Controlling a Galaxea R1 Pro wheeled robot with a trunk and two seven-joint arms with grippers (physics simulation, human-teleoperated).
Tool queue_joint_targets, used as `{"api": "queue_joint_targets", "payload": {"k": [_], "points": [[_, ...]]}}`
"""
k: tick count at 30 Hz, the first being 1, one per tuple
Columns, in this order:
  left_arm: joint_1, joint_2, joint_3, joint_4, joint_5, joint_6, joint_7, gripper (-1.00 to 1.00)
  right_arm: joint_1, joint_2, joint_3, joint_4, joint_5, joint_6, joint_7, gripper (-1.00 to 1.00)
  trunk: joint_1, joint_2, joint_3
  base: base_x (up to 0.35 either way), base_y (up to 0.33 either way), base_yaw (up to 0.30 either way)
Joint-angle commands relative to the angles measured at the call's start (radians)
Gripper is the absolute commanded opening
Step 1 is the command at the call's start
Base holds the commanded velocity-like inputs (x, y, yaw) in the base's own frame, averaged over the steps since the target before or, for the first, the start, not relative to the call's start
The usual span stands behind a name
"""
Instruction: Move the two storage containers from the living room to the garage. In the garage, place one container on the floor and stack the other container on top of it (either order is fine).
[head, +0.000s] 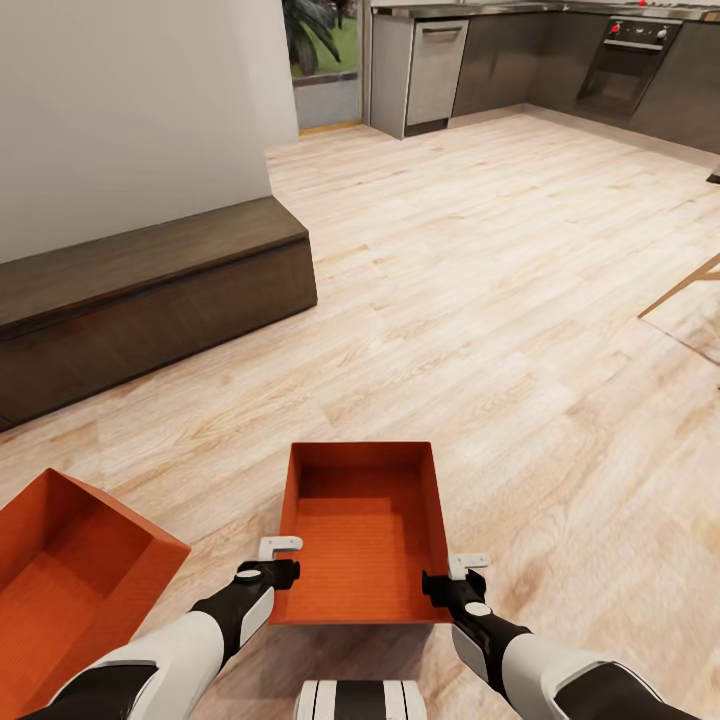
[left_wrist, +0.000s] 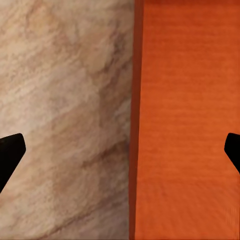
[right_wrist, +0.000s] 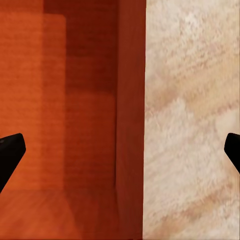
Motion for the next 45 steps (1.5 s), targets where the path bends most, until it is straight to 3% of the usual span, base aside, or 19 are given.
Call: {"api": "queue_joint_targets", "payload": {"k": [1, 5, 35, 36, 37, 45], "points": [[0.0, 0.0, 0.004, -0.001, -0.003, 0.004, 0.002, 1.0, -0.001, 0.001, 0.009, 0.002, -0.009, -0.004, -0.002, 1.0, 0.004, -0.007, -0.004, 0.0, 0.0, 0.0], [0.0, 0.0, 0.004, -0.001, -0.002, 0.004, 0.002, 1.0, -0.001, 0.001, 0.009, 0.002, -0.009, -0.004, -0.002, 1.0, 0.019, -0.035, -0.016, 0.0, 0.0, 0.0], [0.0, 0.0, 0.005, -0.002, 0.004, 0.004, 0.003, 1.0, -0.001, 0.001, 0.009, 0.002, -0.01, -0.007, -0.003, 1.0, 0.019, -0.035, -0.016, 0.0, 0.0, 0.0], [0.0, 0.0, 0.005, -0.002, 0.004, 0.004, 0.003, 1.0, -0.001, 0.001, 0.009, 0.002, -0.01, -0.007, -0.003, -1.0, 0.019, -0.035, -0.016, 0.0, 0.0, 0.0], [0.0, 0.0, 0.005, -0.002, 0.004, 0.004, 0.003, -1.0, -0.001, 0.001, 0.008, 0.002, -0.01, -0.007, -0.003, -1.0, 0.019, -0.035, -0.016, 0.0, 0.0, 0.0], [0.0, 0.0, 0.005, -0.001, 0.005, 0.005, 0.003, -1.0, -0.001, 0.001, 0.009, 0.002, -0.009, -0.007, -0.003, -1.0, 0.019, -0.035, -0.016, 0.0, 0.0, 0.0]]}}
